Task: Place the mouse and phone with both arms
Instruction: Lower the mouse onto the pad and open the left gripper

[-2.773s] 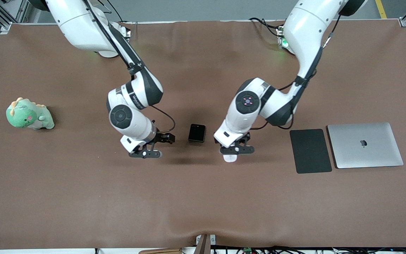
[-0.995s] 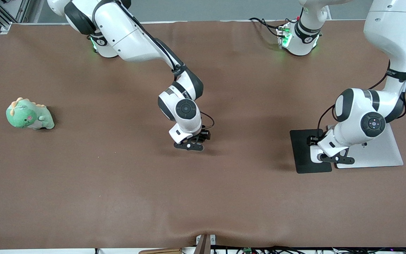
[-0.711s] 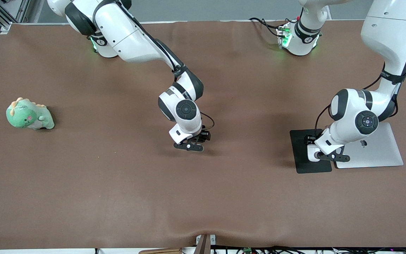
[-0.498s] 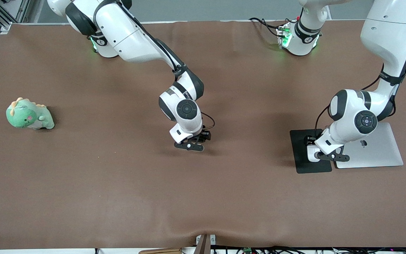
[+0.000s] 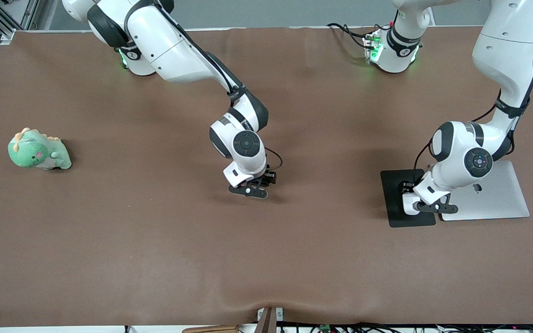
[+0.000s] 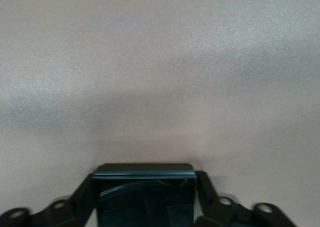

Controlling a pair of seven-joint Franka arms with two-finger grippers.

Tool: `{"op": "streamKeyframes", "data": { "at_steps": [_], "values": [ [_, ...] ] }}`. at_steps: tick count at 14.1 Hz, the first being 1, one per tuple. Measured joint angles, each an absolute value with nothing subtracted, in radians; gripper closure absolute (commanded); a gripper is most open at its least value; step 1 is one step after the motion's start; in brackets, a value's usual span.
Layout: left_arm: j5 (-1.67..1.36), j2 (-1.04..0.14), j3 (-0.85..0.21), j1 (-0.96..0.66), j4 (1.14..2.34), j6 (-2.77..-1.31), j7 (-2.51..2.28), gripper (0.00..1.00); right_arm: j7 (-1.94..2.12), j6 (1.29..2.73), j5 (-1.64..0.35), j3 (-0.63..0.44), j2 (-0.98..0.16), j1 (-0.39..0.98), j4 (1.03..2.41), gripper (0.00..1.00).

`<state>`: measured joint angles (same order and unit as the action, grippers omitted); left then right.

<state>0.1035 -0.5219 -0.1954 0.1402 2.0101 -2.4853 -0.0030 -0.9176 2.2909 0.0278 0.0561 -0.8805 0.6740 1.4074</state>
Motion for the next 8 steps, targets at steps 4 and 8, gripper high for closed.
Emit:
{"op": "streamKeyframes", "data": {
  "at_steps": [4, 8],
  "values": [
    [0.103, -0.527, -0.200, 0.140, 2.010, -2.487, -0.003, 0.18, -0.932, 2.292, 0.027, 0.055, -0.881, 0.674, 1.405, 0.92],
    [0.103, -0.530, -0.200, 0.141, 2.009, -2.495, -0.003, 0.00, -0.932, 2.283, 0.027, 0.046, -0.855, 0.651, 1.377, 0.92]
  ]
}}
